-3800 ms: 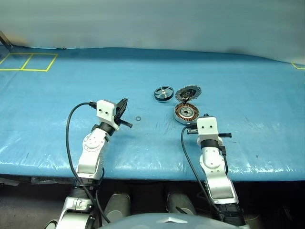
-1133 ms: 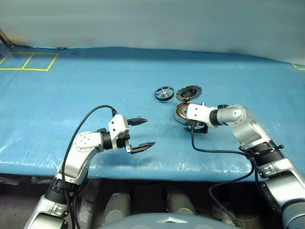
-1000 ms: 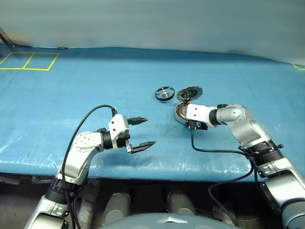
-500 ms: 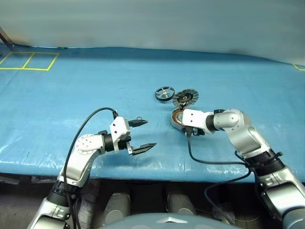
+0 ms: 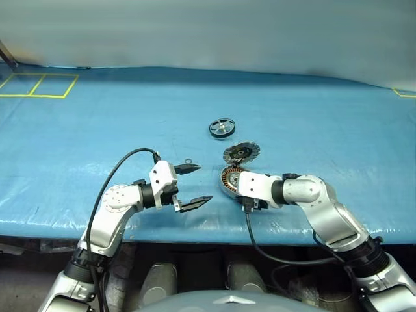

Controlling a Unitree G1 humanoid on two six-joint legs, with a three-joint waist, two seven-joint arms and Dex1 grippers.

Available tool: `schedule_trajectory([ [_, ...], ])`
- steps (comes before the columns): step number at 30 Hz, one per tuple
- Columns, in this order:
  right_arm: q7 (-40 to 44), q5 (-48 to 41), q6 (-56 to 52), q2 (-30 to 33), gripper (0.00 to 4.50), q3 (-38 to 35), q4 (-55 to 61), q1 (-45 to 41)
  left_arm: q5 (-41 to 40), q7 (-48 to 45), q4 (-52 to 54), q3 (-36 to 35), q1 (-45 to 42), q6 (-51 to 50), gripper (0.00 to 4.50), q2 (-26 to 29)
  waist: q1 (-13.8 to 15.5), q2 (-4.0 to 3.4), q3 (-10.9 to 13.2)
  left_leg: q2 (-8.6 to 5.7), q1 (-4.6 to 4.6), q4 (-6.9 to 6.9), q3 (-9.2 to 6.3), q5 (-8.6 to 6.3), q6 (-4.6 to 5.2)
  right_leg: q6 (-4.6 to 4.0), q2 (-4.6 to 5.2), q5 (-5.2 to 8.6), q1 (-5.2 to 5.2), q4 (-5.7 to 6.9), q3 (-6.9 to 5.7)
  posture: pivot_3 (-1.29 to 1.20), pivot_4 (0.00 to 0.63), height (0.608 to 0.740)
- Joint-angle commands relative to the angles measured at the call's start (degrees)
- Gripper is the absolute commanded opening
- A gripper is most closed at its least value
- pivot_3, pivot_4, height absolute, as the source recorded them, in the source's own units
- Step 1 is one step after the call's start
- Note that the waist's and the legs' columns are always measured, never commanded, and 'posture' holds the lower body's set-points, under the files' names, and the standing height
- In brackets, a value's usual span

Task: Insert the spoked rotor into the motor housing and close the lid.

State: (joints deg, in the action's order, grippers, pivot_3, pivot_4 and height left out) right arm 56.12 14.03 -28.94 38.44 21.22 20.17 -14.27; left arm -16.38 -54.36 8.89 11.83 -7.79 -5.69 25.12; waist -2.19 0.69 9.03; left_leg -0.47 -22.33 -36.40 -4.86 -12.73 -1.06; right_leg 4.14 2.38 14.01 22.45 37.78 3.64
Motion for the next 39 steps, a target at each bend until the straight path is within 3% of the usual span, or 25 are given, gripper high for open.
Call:
schedule_trajectory([
  [1, -0.4, 0.7, -0.7, -0.1, 2.09, 2.1, -2.3, -0.3, -0.1, -0.1, 0.0, 0.0, -1.3, 0.5, 4.5, -0.2, 0.0, 0.0, 0.0, 0.01, 0.0, -0.08, 0.0, 0.0, 0.0, -0.02, -0.01, -0.01, -0.02, 0.01, 0.0, 0.0, 0.15, 0.74],
  [7, -3.5, 5.0, 2.7, 0.0, 2.09, 4.5, -5.4, -1.8, 0.0, 0.0, 0.2, -0.1, -1.5, 0.3, 4.5, -0.2, 0.0, 0.01, 0.0, 0.05, -0.02, -0.4, 0.05, 0.0, 0.01, 0.04, -0.01, -0.05, -0.1, 0.03, 0.0, 0.0, 0.15, 0.74],
  [20, -3.9, 4.2, 2.9, -0.8, 2.09, 3.5, -7.4, -3.2, -0.1, 0.7, 0.8, 0.1, -0.7, -0.1, 4.5, -0.2, 0.1, 0.02, 0.0, 0.04, -0.14, -0.56, 0.05, 0.0, 0.05, 0.1, 0.0, -0.12, -0.07, 0.02, 0.01, 0.0, 0.15, 0.74],
  [25, -3.8, 2.9, 2.8, -1.1, 3.76, 2.7, -6.2, -3.1, -0.2, 0.6, 0.6, 0.0, -0.8, -0.1, 4.5, -0.3, 0.2, 0.0, 0.0, 0.02, -0.26, -0.55, 0.04, -0.01, 0.06, 0.1, 0.01, -0.12, 0.04, 0.03, 0.01, 0.0, 0.15, 0.74],
  [31, -3.0, -1.2, 6.1, -0.4, 3.76, -0.5, -2.3, -1.7, -2.9, 1.7, 1.4, -1.8, -0.7, -1.6, 4.5, -1.5, 0.2, -0.01, 0.1, -0.01, -0.34, -0.36, 0.01, -0.08, 0.15, 0.21, 0.02, -0.19, 0.11, -0.04, 0.01, 0.0, 0.15, 0.74],
  [39, -1.2, -17.0, 2.0, -3.3, 3.76, -9.5, 7.0, 3.8, -4.7, 1.9, 2.2, -3.6, -1.7, -3.7, 4.5, -0.6, 0.2, 0.02, 0.2, -0.02, -0.41, -0.02, -0.05, -0.08, 0.15, 0.22, 0.02, -0.18, 0.29, -0.05, -0.03, 0.0, 0.15, 0.74],
])
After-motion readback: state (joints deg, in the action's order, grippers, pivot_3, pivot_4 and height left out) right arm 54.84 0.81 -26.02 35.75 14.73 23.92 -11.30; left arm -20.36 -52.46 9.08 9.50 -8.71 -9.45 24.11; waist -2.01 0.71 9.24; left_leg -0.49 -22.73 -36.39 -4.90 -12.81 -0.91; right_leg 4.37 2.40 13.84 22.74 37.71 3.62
